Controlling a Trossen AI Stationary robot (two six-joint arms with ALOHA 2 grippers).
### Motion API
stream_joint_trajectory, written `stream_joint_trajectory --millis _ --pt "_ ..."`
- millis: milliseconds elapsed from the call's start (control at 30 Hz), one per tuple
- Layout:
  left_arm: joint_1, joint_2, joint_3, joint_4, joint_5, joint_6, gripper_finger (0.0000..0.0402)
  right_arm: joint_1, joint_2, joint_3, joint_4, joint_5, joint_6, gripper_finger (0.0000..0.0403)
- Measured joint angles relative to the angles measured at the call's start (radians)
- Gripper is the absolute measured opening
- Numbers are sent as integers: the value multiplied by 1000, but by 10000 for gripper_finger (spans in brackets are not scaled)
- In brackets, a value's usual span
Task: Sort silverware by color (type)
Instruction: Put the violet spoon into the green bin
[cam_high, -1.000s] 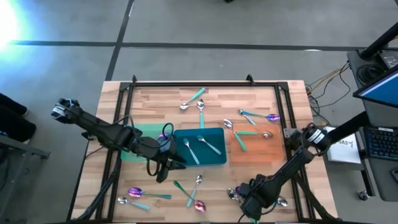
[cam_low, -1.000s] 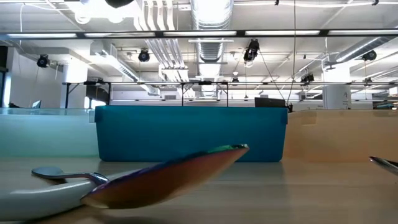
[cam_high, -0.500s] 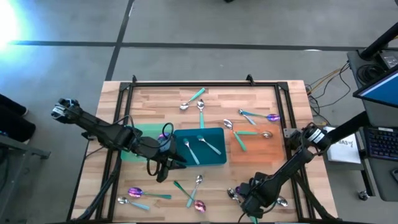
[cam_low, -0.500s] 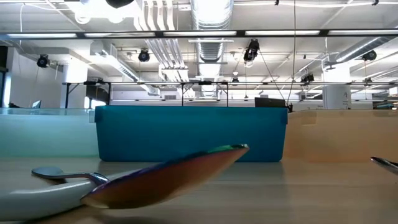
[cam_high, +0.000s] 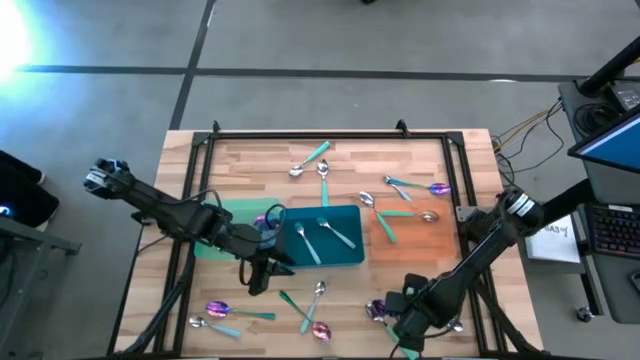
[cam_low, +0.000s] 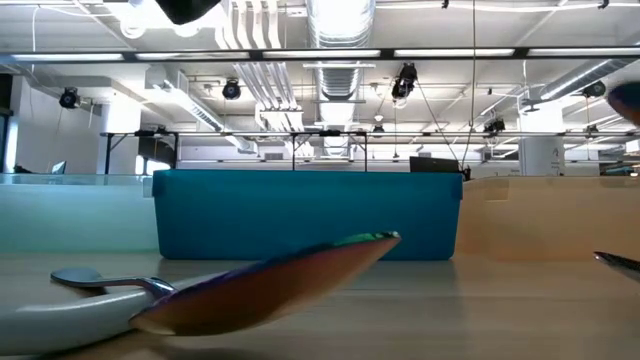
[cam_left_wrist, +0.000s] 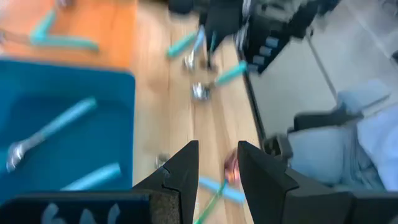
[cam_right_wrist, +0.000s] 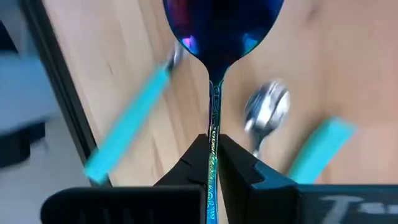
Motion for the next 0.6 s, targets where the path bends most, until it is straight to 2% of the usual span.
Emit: stream_joint_trajectory --millis 133,267,400,500,600 --pt "-2 32 -2 -7 -47 -16 95 -7 -62 10 9 223 -26 10" --pt "-18 86 -3 71 -83 150 95 -32 -102 11 54 456 -108 9" --pt "-25 159 -3 158 -81 280 95 -80 -119 12 154 668 -271 9" --pt "-23 203 -3 235 -111 322 95 -126 -119 12 260 758 -437 9" --pt "-25 236 -4 305 -210 359 95 -182 -119 12 388 769 -604 9"
